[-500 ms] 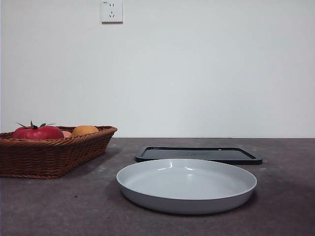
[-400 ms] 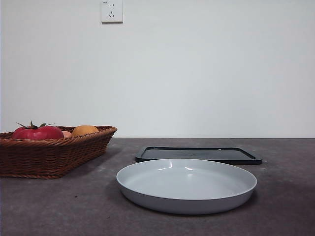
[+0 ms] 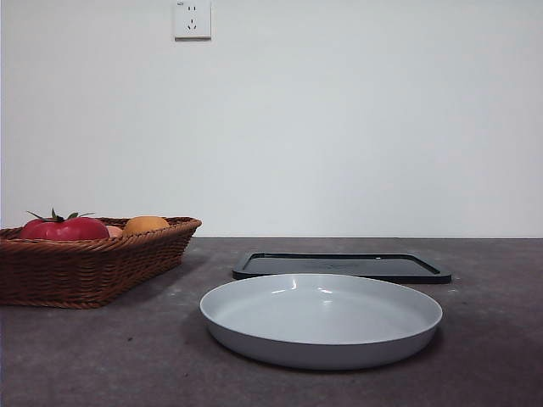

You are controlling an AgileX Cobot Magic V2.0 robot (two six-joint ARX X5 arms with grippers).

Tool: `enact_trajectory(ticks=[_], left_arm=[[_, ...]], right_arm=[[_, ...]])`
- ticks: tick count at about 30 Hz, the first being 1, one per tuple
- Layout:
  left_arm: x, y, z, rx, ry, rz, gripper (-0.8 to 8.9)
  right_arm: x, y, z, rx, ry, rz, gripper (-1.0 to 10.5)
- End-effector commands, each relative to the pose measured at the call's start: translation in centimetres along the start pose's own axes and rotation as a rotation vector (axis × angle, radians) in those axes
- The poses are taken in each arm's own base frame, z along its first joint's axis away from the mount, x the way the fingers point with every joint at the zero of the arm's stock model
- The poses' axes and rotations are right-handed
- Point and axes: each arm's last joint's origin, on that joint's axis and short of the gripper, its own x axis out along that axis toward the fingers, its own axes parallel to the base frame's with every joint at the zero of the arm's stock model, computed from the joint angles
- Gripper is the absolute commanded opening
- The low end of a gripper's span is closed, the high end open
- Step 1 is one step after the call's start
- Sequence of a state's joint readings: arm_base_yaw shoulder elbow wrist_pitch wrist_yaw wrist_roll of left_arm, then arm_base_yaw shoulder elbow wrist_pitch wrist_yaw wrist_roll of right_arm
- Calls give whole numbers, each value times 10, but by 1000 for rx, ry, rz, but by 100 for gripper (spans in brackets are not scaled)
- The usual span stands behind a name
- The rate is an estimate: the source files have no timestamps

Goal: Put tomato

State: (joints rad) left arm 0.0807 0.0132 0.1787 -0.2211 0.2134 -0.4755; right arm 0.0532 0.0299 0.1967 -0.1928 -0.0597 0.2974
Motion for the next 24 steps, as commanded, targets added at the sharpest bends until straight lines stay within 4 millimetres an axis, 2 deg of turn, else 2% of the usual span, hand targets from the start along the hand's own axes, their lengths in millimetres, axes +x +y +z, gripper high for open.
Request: enact_trajectory(ticks=[1, 9, 16, 24], left_arm=[[-5, -9, 15, 5, -7, -9, 12], [-9, -32, 54, 117, 110, -42, 12], [-4, -50, 81, 179, 249, -128, 11], [9, -63, 95, 196, 452, -280, 12]], right_arm=[[-5, 6, 17, 14, 8, 9, 6], [-9, 25, 65, -44, 124, 106, 6], [6, 40, 100, -95, 347, 236, 6], [28, 53, 126, -140, 565, 383, 6]])
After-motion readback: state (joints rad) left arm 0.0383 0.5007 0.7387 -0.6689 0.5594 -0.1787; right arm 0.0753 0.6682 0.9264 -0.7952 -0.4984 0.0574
